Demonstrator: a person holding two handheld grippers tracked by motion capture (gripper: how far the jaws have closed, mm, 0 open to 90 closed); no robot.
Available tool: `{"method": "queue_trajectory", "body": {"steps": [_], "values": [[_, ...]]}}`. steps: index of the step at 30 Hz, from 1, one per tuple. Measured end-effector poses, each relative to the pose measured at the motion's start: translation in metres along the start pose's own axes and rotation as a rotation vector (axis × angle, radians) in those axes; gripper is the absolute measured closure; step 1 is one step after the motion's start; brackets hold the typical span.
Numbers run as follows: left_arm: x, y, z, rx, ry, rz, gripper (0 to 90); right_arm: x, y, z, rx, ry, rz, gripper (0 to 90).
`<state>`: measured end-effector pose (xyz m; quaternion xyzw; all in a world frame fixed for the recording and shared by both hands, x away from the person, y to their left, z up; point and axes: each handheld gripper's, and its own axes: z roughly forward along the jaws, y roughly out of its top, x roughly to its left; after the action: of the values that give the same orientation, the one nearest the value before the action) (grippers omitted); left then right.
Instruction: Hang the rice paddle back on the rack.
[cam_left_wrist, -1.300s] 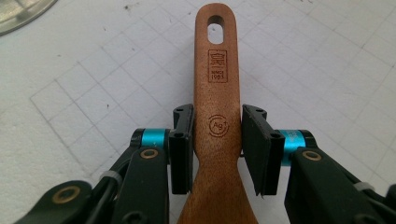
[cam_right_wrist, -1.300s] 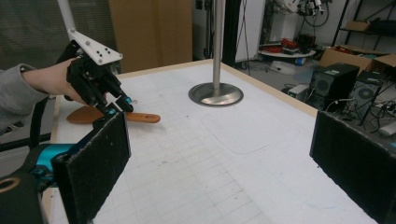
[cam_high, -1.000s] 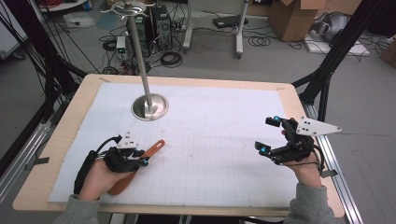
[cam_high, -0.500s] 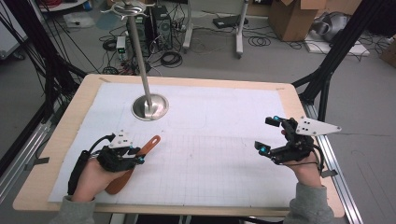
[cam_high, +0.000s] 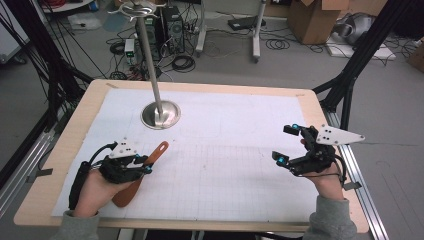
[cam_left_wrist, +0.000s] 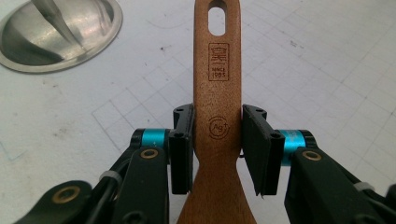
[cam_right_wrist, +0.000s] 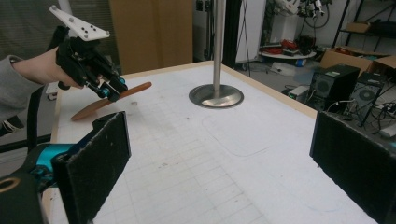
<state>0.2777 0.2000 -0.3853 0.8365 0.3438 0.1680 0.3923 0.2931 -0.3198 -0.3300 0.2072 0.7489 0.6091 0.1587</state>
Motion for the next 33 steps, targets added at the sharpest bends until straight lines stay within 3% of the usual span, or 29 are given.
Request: {"method": "queue_trajectory", "body": {"steps": [23,33], "values": [[0.010,0.002,-0.028,-0.147,0.068,-0.040,65.1,0.000,-0.001,0.003,0.015,-0.001,0.001,3.8],[0.010,0.004,-0.038,-0.179,0.081,-0.037,65.1,0.000,-0.001,0.004,0.018,0.001,-0.004,3.8]]}}
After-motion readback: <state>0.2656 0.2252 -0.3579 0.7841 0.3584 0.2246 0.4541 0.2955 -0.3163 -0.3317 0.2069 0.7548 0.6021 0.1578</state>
